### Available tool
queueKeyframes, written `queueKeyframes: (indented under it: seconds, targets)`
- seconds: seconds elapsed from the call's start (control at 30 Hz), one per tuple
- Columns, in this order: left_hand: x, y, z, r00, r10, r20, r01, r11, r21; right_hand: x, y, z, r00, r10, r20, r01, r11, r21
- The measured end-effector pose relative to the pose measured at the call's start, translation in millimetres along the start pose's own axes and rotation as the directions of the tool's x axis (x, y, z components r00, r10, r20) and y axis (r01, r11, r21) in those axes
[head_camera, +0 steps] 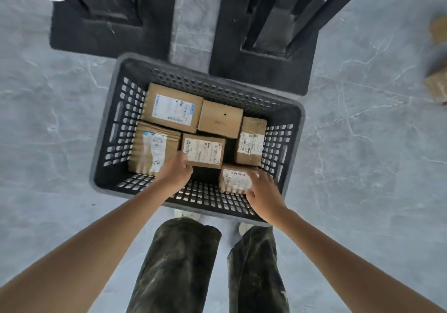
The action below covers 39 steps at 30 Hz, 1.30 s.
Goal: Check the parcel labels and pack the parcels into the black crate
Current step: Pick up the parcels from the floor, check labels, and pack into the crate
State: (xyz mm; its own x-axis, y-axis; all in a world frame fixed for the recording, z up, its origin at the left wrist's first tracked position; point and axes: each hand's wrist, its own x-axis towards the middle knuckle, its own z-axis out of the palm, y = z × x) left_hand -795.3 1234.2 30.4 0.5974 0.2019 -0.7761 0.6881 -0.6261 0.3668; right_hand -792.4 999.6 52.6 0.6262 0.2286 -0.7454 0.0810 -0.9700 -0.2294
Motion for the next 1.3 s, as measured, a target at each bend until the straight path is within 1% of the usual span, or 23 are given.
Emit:
queueKeyframes:
  seconds: [0.07, 0.2, 0.27, 0.33, 0.43, 0.5, 0.53, 0.6, 0.67, 0.7, 0.77, 0.87, 0.93, 0.97, 1.0, 1.07, 1.13, 1.2, 1.3]
  targets:
    - [-23.2, 26.0, -34.7, 0.992, 0.127, -0.005, -0.126, 0.990, 0.061, -15.9, -20.3, -35.3, 0.998, -0.021, -0.055, 0.025, 0.996, 0.088]
    - [-84.3, 90.8, -112.1, 0.964, 0.266, -0.011, -0.264, 0.960, 0.094, -57.8, -67.2, -133.3, 0.983, -0.009, -0.182, 0.061, 0.958, 0.281]
    - [-124.8, 125.2, -153.3, 0.945, 0.325, -0.024, -0.322, 0.943, 0.088, -86.5, -90.2, -192.6, 0.966, -0.068, -0.248, 0.137, 0.952, 0.273]
    - [-174.2, 160.8, -194.0, 0.926, 0.378, -0.006, -0.376, 0.923, 0.084, -124.2, -111.8, -255.2, 0.954, -0.143, -0.265, 0.205, 0.952, 0.226]
    - [-248.7, 214.0, -252.9, 0.897, 0.442, -0.005, -0.440, 0.894, 0.087, -194.8, -138.2, -349.4, 0.929, -0.192, -0.315, 0.275, 0.930, 0.244]
    - [-295.3, 250.1, -291.4, 0.853, 0.521, -0.021, -0.518, 0.851, 0.084, -248.1, -149.2, -404.9, 0.890, -0.210, -0.405, 0.331, 0.908, 0.258]
    - [-318.2, 269.4, -309.5, 0.824, 0.565, -0.045, -0.562, 0.824, 0.070, -275.1, -152.0, -429.1, 0.859, -0.213, -0.466, 0.364, 0.894, 0.262]
    - [-365.2, 309.7, -340.1, 0.754, 0.647, -0.117, -0.646, 0.762, 0.044, -330.5, -152.1, -470.8, 0.776, -0.207, -0.596, 0.428, 0.867, 0.256]
    - [-406.2, 354.7, -360.8, 0.670, 0.715, -0.199, -0.722, 0.691, 0.051, -380.4, -143.4, -508.2, 0.666, -0.194, -0.720, 0.464, 0.864, 0.197]
    - [-424.7, 378.3, -366.0, 0.630, 0.742, -0.230, -0.754, 0.655, 0.050, -403.2, -135.2, -523.9, 0.614, -0.175, -0.770, 0.469, 0.866, 0.177]
    - [-461.5, 424.3, -366.5, 0.535, 0.802, -0.265, -0.820, 0.568, 0.062, -447.4, -114.9, -548.3, 0.523, -0.090, -0.847, 0.474, 0.857, 0.202]
    - [-511.6, 486.8, -349.3, 0.338, 0.906, -0.256, -0.902, 0.389, 0.188, -504.6, -76.1, -565.1, 0.394, 0.084, -0.915, 0.532, 0.792, 0.301]
    - [-535.1, 522.4, -328.3, 0.194, 0.947, -0.255, -0.902, 0.274, 0.333, -530.8, -45.4, -563.5, 0.316, 0.194, -0.929, 0.610, 0.708, 0.356]
    - [-543.9, 539.3, -314.7, 0.133, 0.959, -0.251, -0.890, 0.228, 0.395, -540.6, -26.9, -560.4, 0.281, 0.249, -0.927, 0.648, 0.663, 0.375]
    - [-551.2, 555.1, -299.4, 0.098, 0.965, -0.242, -0.877, 0.198, 0.437, -548.4, -7.7, -556.7, 0.258, 0.303, -0.917, 0.676, 0.621, 0.396]
    - [-561.9, 585.7, -263.0, 0.071, 0.976, -0.207, -0.870, 0.162, 0.466, -561.4, 36.9, -548.5, 0.253, 0.403, -0.880, 0.707, 0.544, 0.452]
    - [-566.3, 614.8, -220.7, 0.075, 0.985, -0.155, -0.883, 0.138, 0.450, -572.1, 88.9, -540.3, 0.259, 0.485, -0.836, 0.698, 0.505, 0.509]
    - [-566.8, 642.9, -175.4, 0.128, 0.987, -0.096, -0.898, 0.157, 0.412, -583.0, 146.7, -531.5, 0.259, 0.542, -0.799, 0.680, 0.486, 0.549]
    - [-568.0, 686.5, -110.8, 0.226, 0.974, -0.022, -0.904, 0.218, 0.367, -607.4, 235.7, -522.8, 0.238, 0.570, -0.787, 0.667, 0.492, 0.559]
